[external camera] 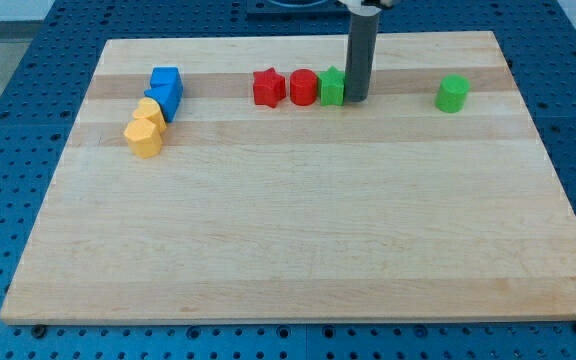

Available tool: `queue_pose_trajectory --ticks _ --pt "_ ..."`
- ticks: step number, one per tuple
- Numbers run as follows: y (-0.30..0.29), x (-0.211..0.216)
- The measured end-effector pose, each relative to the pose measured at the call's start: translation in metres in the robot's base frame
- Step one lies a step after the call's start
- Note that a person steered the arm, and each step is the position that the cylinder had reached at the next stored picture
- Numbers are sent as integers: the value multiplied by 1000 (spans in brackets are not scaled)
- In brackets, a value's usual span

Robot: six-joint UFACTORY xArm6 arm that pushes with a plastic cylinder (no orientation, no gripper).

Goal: Push the green circle to the green star

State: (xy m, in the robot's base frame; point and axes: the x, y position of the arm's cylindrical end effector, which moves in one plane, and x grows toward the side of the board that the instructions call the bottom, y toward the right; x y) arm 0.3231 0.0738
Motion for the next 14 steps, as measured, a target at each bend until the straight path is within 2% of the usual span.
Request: queue_pose_trajectory --ticks 7,9,12,14 --pt "12 3" --pt "4 55" --pt "116 65" --pt "132 65"
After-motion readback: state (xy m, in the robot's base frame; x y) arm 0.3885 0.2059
